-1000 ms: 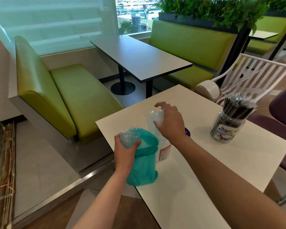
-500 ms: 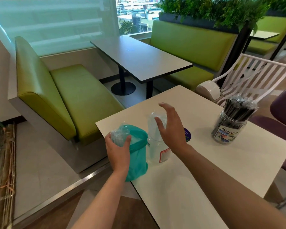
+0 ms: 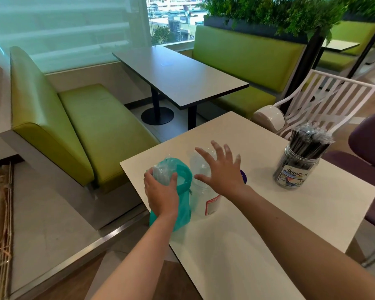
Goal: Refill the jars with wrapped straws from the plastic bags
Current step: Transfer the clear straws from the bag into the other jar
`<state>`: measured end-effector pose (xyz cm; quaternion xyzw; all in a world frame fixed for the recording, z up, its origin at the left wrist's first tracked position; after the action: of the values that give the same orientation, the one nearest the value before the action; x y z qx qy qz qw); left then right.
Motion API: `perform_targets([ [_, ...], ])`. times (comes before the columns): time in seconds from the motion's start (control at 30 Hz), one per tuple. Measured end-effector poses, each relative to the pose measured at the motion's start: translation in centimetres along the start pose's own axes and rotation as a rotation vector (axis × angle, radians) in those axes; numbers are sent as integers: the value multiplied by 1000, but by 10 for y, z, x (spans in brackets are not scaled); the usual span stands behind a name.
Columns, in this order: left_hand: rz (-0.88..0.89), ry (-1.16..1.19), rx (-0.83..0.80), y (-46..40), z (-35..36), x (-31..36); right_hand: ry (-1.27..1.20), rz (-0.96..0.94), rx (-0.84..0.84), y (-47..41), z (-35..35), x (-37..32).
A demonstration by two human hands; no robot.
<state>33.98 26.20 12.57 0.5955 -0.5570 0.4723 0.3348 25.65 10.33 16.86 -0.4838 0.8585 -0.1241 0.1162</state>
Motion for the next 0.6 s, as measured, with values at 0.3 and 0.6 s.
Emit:
perform_targets([
  [0.3, 127, -176, -186, 9, 22, -1, -418, 101, -24, -14, 0, 4],
  [0.6, 19, -121, -248, -1, 33, -6, -450, 113, -35, -15, 5, 15],
])
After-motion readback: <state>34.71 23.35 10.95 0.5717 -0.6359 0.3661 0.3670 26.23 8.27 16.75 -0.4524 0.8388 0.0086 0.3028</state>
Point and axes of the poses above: each hand's wrist, its own y-axis away from the middle knuckle, its own z-axis out of the palm, x = y × z, the point moved 3 cm from there along -y, towards the middle knuckle, and after that the axes turned 12 degrees about x, right-handed, at the moved point
